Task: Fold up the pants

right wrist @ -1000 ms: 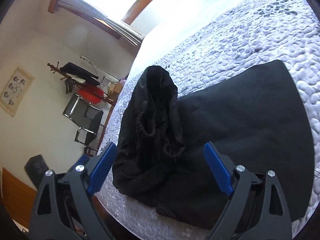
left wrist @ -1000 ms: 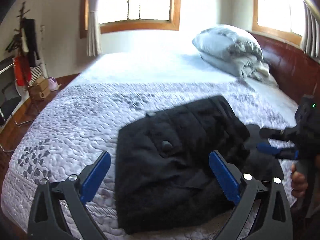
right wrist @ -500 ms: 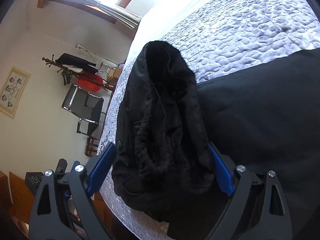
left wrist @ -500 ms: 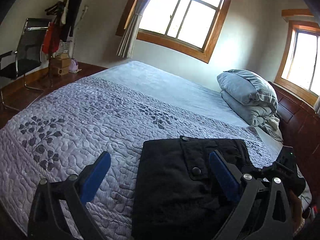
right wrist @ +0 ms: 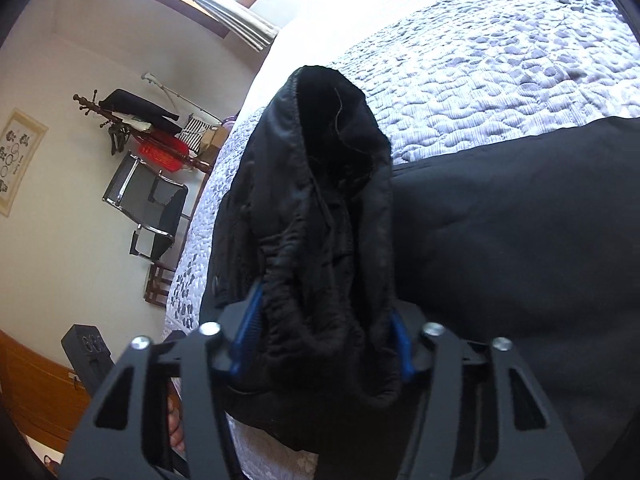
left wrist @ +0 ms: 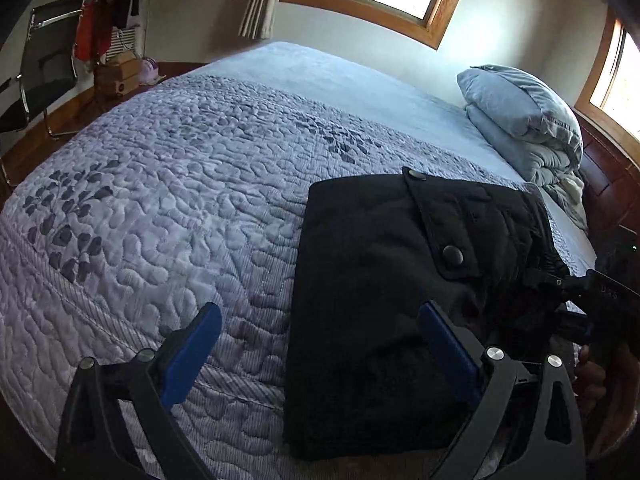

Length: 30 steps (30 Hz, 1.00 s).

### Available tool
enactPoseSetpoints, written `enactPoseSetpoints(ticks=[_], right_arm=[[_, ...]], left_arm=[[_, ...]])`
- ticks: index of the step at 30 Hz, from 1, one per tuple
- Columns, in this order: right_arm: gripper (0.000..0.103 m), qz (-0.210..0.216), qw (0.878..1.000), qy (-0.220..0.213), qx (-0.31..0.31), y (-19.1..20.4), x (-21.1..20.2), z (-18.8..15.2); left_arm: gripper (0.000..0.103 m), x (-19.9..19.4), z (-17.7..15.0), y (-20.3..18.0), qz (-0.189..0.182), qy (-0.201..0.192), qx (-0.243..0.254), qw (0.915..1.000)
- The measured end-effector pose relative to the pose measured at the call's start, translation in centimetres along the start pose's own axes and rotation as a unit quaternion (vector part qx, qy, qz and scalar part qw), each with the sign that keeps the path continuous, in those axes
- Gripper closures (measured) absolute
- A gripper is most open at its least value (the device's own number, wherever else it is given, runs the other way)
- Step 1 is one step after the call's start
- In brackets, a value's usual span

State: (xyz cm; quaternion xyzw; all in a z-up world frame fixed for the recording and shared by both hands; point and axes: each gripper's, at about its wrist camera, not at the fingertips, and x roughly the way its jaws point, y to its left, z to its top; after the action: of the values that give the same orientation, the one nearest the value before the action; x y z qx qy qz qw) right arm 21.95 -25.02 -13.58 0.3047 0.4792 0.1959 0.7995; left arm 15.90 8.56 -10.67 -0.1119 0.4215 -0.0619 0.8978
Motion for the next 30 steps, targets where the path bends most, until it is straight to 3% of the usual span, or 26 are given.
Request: enactPoseSetpoints(ticks=[1, 4, 8, 19, 30], right_arm=[[0.069, 0.005, 1.000, 0.000, 0.002, -0.2, -0.1, -0.1], [0.077, 0.015, 1.000, -0.007, -0.002, -0.1, -0.5, -0.3], [0.078, 0.008, 0.999, -0.024, -0.048, 2.6, -1.3, -0.4], [0.080, 0.054, 0.992, -0.059, -0.100, 7.3, -6.5, -0.5], [0.080, 0.057, 0.987, -0.109, -0.105, 7.3, -13.3, -0.4]], left_arm=[[0.004, 0.1, -0.1, 0.0, 0.002, 0.002, 0.001, 1.0000], [0.004, 0.3, -0.4, 0.1, 0.011, 0.008, 0.002, 0.9999], [0.004, 0.1, -0.4, 0.3, 0.010, 0.007, 0.002, 0.9999], [0.004, -0.4, 0.1, -0.8, 0.002, 0.007, -0.005, 1.0000], [0.004, -0.8, 0.5, -3.5, -0.018, 0.008, 0.012, 0.9997]])
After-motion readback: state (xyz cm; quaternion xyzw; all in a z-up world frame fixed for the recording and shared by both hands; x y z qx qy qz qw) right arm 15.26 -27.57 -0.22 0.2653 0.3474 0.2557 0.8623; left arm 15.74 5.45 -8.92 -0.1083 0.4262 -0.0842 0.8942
